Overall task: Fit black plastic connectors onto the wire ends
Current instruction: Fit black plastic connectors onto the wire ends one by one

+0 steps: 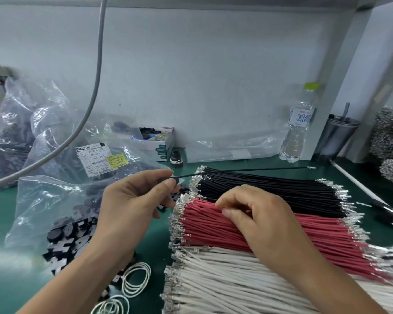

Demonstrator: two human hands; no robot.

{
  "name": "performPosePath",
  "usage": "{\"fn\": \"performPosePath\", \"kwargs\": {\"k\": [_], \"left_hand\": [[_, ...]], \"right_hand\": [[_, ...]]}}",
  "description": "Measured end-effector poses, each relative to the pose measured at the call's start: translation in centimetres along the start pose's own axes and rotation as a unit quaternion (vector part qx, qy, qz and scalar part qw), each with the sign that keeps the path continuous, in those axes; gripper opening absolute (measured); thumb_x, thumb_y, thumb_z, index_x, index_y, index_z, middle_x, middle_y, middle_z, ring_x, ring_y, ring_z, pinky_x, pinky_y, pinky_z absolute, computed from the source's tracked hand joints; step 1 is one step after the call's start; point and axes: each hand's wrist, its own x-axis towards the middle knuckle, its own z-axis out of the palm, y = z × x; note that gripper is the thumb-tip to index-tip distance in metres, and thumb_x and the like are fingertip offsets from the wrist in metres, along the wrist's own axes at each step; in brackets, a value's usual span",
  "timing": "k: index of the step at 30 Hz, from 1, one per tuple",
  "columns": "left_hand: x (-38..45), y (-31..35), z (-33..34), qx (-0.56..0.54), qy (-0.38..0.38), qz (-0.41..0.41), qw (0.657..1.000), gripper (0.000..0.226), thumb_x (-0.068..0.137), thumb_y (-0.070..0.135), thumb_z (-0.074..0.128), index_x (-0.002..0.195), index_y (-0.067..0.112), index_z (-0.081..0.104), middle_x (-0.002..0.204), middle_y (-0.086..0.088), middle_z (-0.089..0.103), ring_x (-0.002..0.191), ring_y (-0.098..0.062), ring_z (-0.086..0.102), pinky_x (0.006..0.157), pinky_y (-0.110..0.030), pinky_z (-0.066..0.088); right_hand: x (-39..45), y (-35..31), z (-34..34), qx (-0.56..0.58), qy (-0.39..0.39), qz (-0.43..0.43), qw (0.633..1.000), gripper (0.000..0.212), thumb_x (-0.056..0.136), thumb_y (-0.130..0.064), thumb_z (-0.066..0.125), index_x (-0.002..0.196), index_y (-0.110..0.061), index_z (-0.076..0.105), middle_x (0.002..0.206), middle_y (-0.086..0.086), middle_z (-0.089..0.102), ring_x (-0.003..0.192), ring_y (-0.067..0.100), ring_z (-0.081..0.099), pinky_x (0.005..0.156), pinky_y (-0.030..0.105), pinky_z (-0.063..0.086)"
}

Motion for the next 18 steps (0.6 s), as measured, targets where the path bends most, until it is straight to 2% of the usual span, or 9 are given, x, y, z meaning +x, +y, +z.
{"fn": "performPosePath", "kwargs": {"k": [2,4,9,14,18], "left_hand": [[0.10,-0.01,-0.05,-0.016,-0.011,-0.010,1.000,0.022,0.075,0.027,0.079,0.097,0.024,0.083,0.089,-0.011,0.080,0.065,-0.019,0.071,0.049,-0.023,0.052],[0.12,0.01,-0.07,-0.035,-0.018,-0.021,0.999,0.022,0.075,0.025,0.078,0.097,0.021,0.083,0.090,-0.014,0.079,0.066,-0.021,0.072,0.049,-0.022,0.053],[-0.03,0.03,0.16,-0.054,-0.027,-0.035,0.998,0.026,0.073,0.026,0.078,0.097,0.019,0.083,0.090,-0.017,0.079,0.065,-0.022,0.072,0.048,-0.024,0.053],[0.03,0.02,0.17,-0.062,-0.025,-0.040,0.997,0.034,0.067,0.032,0.079,0.097,0.018,0.083,0.090,-0.017,0.079,0.065,-0.022,0.071,0.048,-0.023,0.053],[0.08,-0.04,0.14,-0.065,-0.026,-0.043,0.997,0.036,0.065,0.033,0.080,0.097,0.018,0.083,0.091,-0.017,0.079,0.064,-0.022,0.071,0.049,-0.023,0.052]], "right_hand": [[0.07,0.21,-0.44,0.012,-0.005,-0.011,1.000,0.025,0.097,-0.017,0.063,0.109,-0.037,0.072,0.097,-0.023,0.063,0.098,-0.001,0.061,0.083,0.015,0.045],[0.16,0.49,-0.48,0.002,-0.011,-0.010,1.000,0.026,0.100,-0.018,0.058,0.113,-0.037,0.071,0.099,-0.022,0.060,0.096,0.000,0.060,0.081,0.015,0.045],[0.28,0.49,-0.24,-0.038,0.023,-0.023,0.999,0.015,0.096,-0.041,0.057,0.097,-0.037,0.071,0.089,-0.020,0.060,0.087,0.003,0.060,0.070,0.021,0.047],[0.25,0.67,-0.20,-0.109,-0.031,-0.033,0.993,0.016,0.094,-0.047,0.059,0.090,-0.038,0.073,0.088,-0.021,0.061,0.091,-0.002,0.057,0.069,0.021,0.045],[0.23,0.75,-0.12,-0.106,0.002,-0.010,0.994,0.009,0.090,-0.047,0.066,0.091,-0.042,0.074,0.089,-0.024,0.062,0.091,-0.003,0.057,0.069,0.015,0.041]]}}
